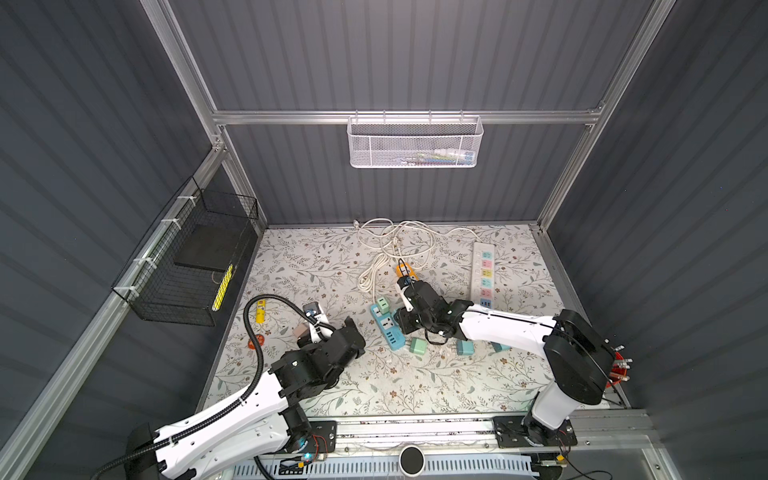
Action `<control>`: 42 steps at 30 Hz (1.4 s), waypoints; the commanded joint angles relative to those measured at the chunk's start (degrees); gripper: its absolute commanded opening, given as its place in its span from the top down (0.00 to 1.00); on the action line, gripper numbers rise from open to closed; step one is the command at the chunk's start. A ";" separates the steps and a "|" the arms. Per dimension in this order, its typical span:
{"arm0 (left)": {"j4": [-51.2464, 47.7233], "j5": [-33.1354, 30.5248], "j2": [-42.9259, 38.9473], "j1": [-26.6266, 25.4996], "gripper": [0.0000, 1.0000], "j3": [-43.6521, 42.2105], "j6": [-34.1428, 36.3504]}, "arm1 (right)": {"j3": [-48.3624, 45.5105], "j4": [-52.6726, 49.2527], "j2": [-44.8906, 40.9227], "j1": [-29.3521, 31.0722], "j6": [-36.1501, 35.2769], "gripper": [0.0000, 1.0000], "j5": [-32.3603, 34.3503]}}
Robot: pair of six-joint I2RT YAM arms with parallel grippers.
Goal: Insert the plug
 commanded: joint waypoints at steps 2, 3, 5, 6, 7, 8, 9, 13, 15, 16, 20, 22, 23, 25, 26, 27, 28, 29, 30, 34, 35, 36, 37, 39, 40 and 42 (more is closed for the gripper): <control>-2.14 -2.76 -1.02 0.46 0.00 -0.09 -3.20 | 4.58 -0.27 2.60 0.83 -1.97 0.80 4.06; -1.94 -2.66 -0.87 0.46 0.00 -0.04 -3.04 | 4.60 0.22 3.08 0.82 -1.94 0.80 4.50; -1.48 -2.57 -0.62 0.48 0.00 0.11 -1.85 | 5.30 -0.54 3.92 0.97 -1.89 0.81 4.84; -1.44 -2.57 -0.35 0.48 0.00 0.31 -1.24 | 5.30 -0.73 3.94 1.23 -1.96 0.80 5.61; -1.59 -2.61 -0.16 0.55 0.00 0.73 -0.76 | 5.06 -0.73 3.60 1.41 -1.87 0.81 6.11; -1.78 -2.66 0.01 0.56 0.00 0.99 -0.51 | 4.68 -0.78 3.43 1.42 -1.63 0.80 6.14; -1.94 -2.66 0.01 0.57 0.00 1.16 -0.40 | 4.45 -0.88 3.22 1.42 -1.37 0.81 6.14; -1.69 -1.93 -0.32 0.74 0.00 1.19 0.21 | 4.09 -1.11 3.12 2.03 -0.63 0.81 4.96; -1.80 -1.23 0.07 0.92 0.00 1.37 0.06 | 4.32 -1.14 3.65 2.04 0.53 0.81 3.41; -1.79 -0.82 0.41 1.02 0.00 1.37 -0.03 | 4.74 -1.51 3.92 2.29 0.95 0.81 2.67; -1.63 0.61 0.76 1.38 0.00 1.07 -0.48 | 4.96 -1.97 4.85 3.01 1.76 0.81 4.92; -1.19 0.68 0.20 1.47 0.00 0.69 -0.29 | 4.91 -1.91 5.37 3.18 1.54 0.81 6.53; -0.73 0.60 -0.33 1.54 0.00 0.55 0.52 | 4.53 -1.29 5.48 3.18 1.66 0.81 7.40; 0.04 0.92 -1.30 2.08 0.00 0.41 2.48 | 4.43 -1.12 6.09 3.18 1.40 0.81 7.75; 0.39 1.26 -1.80 2.24 0.00 0.40 3.39 | 4.72 -1.21 6.58 3.18 1.41 0.80 7.97; 0.41 1.64 -2.07 2.42 0.00 0.42 3.85 | 4.86 -1.64 6.95 3.33 1.36 0.81 8.52; 0.46 2.00 -2.19 2.65 0.00 0.49 4.07 | 4.91 -1.39 7.08 3.51 0.79 0.80 8.69; 0.31 2.24 -2.09 2.68 0.00 0.44 4.29 | 5.14 -1.59 7.38 3.69 0.28 0.80 9.13; -0.66 2.13 -1.78 2.93 0.00 0.73 3.60 | 5.32 -1.93 7.59 3.80 0.01 0.80 9.57; -0.72 2.64 -1.27 3.29 0.00 0.92 3.56 | 5.54 -3.50 7.95 4.35 -0.90 0.80 9.33; -0.20 2.87 -1.29 3.38 0.00 0.72 3.77 | 5.69 -4.02 8.38 4.72 -1.14 0.80 9.56; 0.10 2.96 -1.29 3.37 0.00 0.59 3.92 | 6.13 -4.78 9.06 5.17 -1.31 0.79 10.09; 0.34 2.95 -1.35 3.44 0.00 0.43 3.99 | 6.67 -5.50 9.74 5.74 -1.51 0.79 10.55; 0.50 2.93 -1.30 3.72 0.00 0.32 4.10 | 7.18 -5.85 11.30 6.92 -1.91 0.78 10.98; 0.15 2.69 -1.46 3.77 0.00 0.32 3.67 | 6.87 -5.25 11.68 7.12 -1.93 0.77 10.28; -0.21 2.10 -2.43 3.97 0.00 -0.01 2.47 | 5.78 -3.90 12.26 7.28 -1.81 0.77 10.60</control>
